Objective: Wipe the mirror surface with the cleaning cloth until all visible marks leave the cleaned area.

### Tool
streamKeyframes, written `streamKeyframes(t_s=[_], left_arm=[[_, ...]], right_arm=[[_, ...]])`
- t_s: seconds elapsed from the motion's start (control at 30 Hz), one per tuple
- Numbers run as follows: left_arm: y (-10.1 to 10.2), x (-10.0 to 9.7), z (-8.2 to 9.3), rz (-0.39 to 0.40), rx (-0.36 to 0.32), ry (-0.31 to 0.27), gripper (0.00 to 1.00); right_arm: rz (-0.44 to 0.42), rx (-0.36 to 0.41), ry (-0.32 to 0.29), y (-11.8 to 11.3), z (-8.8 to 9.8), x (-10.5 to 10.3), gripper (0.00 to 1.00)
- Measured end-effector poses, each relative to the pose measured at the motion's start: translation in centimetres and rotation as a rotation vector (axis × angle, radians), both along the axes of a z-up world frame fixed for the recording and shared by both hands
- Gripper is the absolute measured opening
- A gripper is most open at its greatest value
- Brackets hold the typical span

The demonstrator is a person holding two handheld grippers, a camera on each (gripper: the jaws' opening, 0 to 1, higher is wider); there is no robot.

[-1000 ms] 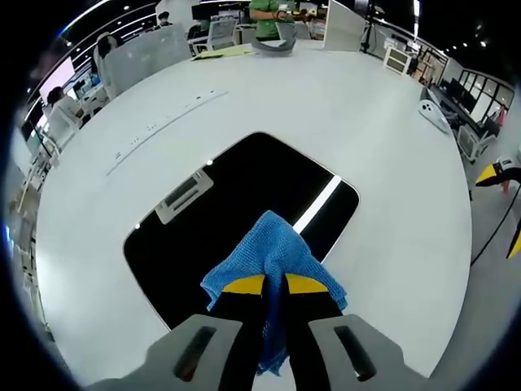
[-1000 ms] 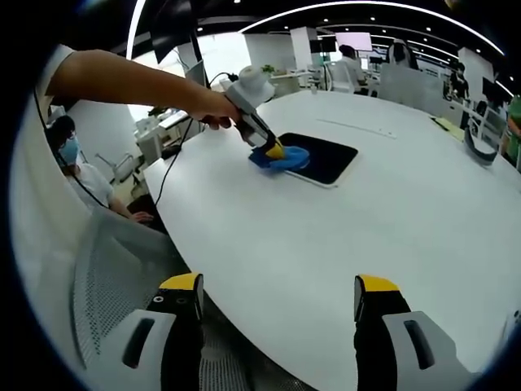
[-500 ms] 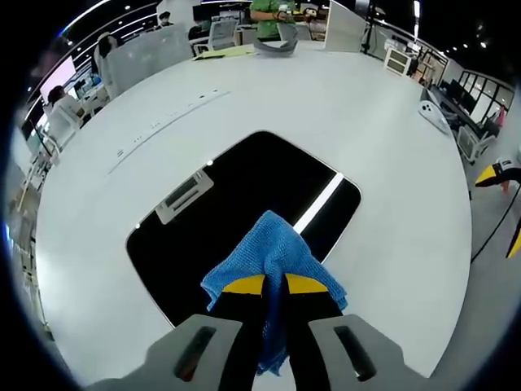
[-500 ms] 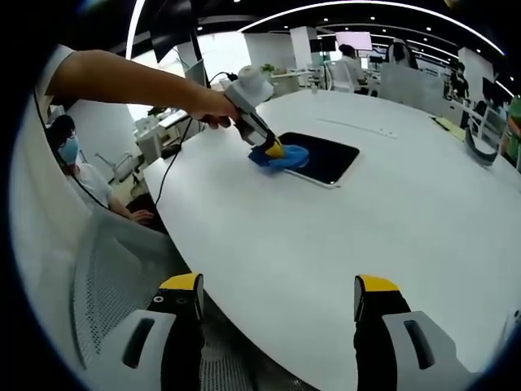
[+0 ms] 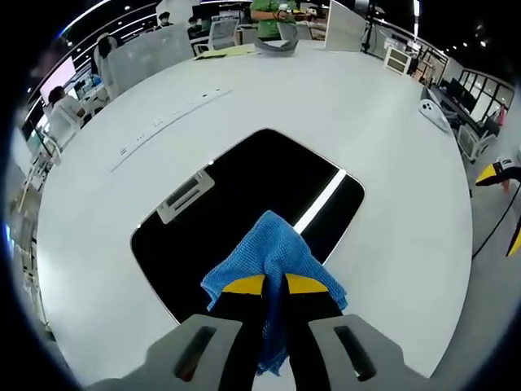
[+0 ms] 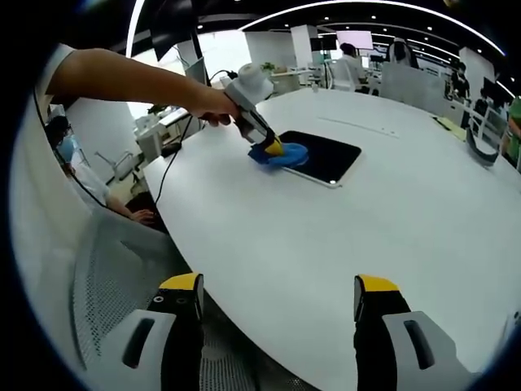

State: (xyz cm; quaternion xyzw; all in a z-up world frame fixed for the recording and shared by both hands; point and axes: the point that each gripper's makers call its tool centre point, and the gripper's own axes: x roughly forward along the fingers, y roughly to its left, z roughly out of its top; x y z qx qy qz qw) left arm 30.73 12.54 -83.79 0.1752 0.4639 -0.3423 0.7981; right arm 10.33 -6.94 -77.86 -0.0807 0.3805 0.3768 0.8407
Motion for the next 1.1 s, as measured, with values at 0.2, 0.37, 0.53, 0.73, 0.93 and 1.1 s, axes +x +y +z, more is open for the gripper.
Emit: streamKeyframes(t_s=[0.2,0.37,0.53,0.73,0.93,1.1], left_arm=[[0.6,0.1,0.0,0.006,0.005,-0.002,0.06],[1.0,0.2,0.0,0.008,0.005,-0.002,0.06],[1.1,0.2,0.0,0.008,0.006,-0.003,0.06],[1.3,0.3,0.0,0.006,0.004,-0.004,0.06],[1.9,0.3,0.0,0.005,0.016,-0.008,0.06],[2.3,0.3,0.0,0.011,0.013,-0.007,0.06]], right_arm=[[0.004,-0.001,0.002,0.2,0.0,0.1,0.74],[0.006,-0.002,0.002,0.4,0.0,0.2,0.74],[0.008,-0.002,0.003,0.5,0.0,0.2,0.74],[0.005,0.000,0.002,0.7,0.0,0.4,0.74],[0.012,-0.004,0.008,1.0,-0.3,0.2,0.73],[0.019,-0.004,0.010,1.4,-0.2,0.4,0.73]])
